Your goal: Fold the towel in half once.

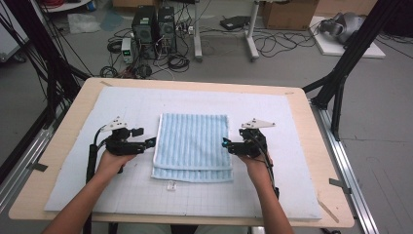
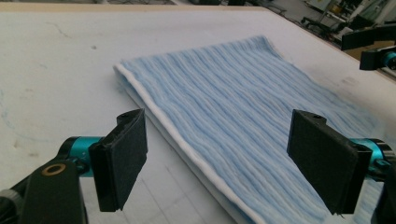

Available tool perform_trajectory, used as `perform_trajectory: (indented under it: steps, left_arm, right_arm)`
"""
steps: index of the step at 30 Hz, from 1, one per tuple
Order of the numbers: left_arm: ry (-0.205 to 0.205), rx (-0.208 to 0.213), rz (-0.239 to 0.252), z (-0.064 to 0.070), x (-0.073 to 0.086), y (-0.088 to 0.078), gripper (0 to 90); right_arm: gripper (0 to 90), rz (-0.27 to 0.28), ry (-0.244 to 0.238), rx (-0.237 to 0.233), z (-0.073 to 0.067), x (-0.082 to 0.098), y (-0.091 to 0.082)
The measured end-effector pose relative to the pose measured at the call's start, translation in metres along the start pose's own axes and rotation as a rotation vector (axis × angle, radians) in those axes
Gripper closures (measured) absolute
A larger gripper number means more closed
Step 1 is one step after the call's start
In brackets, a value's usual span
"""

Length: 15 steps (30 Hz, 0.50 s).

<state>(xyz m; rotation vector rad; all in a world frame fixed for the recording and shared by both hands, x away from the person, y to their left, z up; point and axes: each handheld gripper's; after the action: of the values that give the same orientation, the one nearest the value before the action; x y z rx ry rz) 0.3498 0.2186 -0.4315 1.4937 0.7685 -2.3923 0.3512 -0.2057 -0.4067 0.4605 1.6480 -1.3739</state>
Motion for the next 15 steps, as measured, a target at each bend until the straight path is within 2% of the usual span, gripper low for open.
perform_trajectory:
  steps: [2, 3, 5, 7, 9, 11, 15]
  left_arm:
    - [-0.002, 0.008, -0.025, 0.004, 0.007, -0.003, 23.7]
    - [0.005, 0.017, -0.041, 0.005, 0.009, -0.004, 28.7]
    - [-0.009, 0.038, -0.071, 0.008, 0.012, -0.005, 36.3]
    - [-0.020, 0.051, -0.074, 0.011, 0.015, -0.008, 40.9]
    - [-0.012, 0.065, -0.083, 0.017, 0.020, -0.010, 45.4]
    - [-0.011, 0.071, -0.091, 0.021, 0.023, -0.010, 48.1]
    - [-0.020, 0.089, -0.115, 0.027, 0.029, -0.006, 52.7]
  right_arm:
    - [28.3, 0.001, 0.006, -0.021, -0.002, 0.006, -0.006]
    - [29.3, 0.004, 0.010, -0.032, -0.003, 0.011, -0.011]
    - [29.4, 0.007, 0.006, -0.039, -0.006, 0.019, -0.017]
    - [29.4, 0.015, 0.012, -0.036, -0.008, 0.027, -0.021]
    - [30.4, 0.016, 0.012, -0.028, -0.009, 0.035, -0.026]
    - [30.7, 0.014, -0.015, -0.012, -0.010, 0.037, -0.031]
    - [31.6, 0.024, -0.009, -0.009, -0.008, 0.039, -0.036]
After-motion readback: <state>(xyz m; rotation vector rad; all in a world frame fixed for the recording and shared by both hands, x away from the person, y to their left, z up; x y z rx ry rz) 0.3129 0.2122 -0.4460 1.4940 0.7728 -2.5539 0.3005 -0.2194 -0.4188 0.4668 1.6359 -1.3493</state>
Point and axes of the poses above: each handheld gripper's, and its own axes: y roughly forward along the jaws, x roughly out of its underside, z roughly to its right, and after that the axes turned 13 degrees about x, right-handed
